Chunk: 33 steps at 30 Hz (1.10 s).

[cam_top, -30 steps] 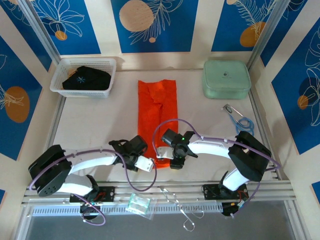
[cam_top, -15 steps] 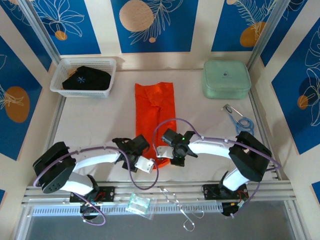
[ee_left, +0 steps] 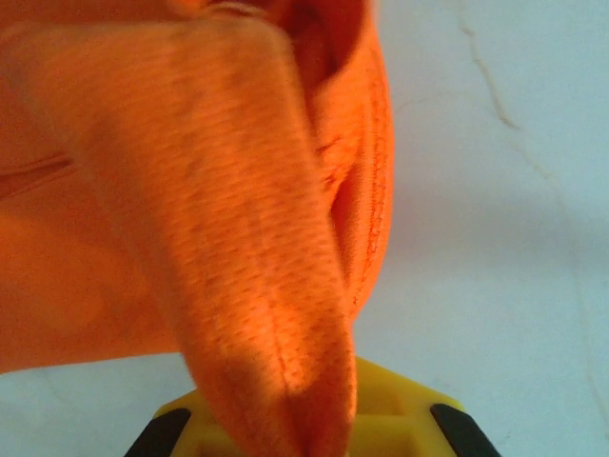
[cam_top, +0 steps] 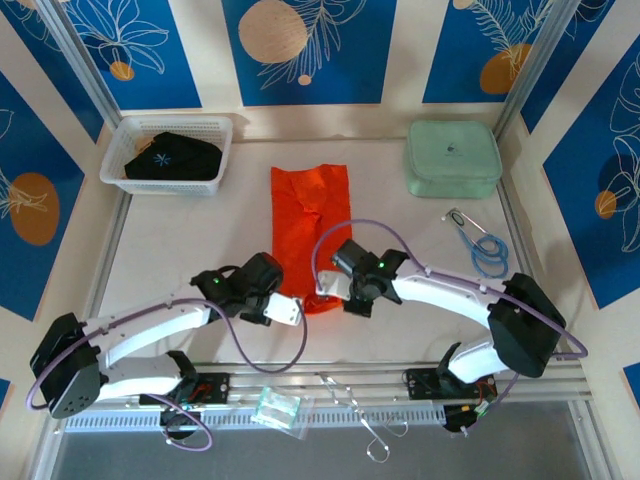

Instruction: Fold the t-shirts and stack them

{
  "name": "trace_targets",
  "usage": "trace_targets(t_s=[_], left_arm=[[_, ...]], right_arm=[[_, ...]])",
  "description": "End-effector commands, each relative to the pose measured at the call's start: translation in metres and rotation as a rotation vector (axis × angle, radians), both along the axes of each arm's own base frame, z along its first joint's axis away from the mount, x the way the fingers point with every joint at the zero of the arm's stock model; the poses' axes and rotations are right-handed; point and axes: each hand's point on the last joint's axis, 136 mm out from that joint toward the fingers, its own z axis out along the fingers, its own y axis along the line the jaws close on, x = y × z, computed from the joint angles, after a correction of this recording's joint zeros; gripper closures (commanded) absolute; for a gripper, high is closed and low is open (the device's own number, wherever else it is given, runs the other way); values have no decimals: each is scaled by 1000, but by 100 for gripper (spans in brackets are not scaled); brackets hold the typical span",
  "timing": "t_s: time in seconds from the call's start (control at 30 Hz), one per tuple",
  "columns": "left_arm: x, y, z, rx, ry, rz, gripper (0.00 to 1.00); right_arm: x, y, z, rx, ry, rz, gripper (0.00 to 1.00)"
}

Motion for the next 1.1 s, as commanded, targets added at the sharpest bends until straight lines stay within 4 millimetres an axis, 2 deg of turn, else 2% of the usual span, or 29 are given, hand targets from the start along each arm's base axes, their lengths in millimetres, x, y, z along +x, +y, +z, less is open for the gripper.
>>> trace_targets(t_s=[0.0,0.17,0.37,0.47,0.63,0.8,0.9,1.07], left_arm=[[14,3,6,23,8,4,100],[51,0,26,-12,-23,45,100],[110,-4,50,-67,-137,102,100],[134,-7,53,-86,-170,131,100],[158,-9,34,-67,-182,151,100],[181,-3,11,-44,-203,208,100],[198,-2,4,-43,-268,231,100],[213,-4,-8,-41,-315,240,100]], right_arm=[[23,-5,24,31,-39,-81,100],[64,-8,40,58,-79,-174,100],[113,-8,58,97,-122,-258,100],[134,-9,60,96,-136,-290,100],[161,-12,51,70,-141,-356,100],[181,-11,30,59,-129,-420,100],[191,-14,15,35,-122,-478,100],[206,-19,-2,21,-123,-568,100]])
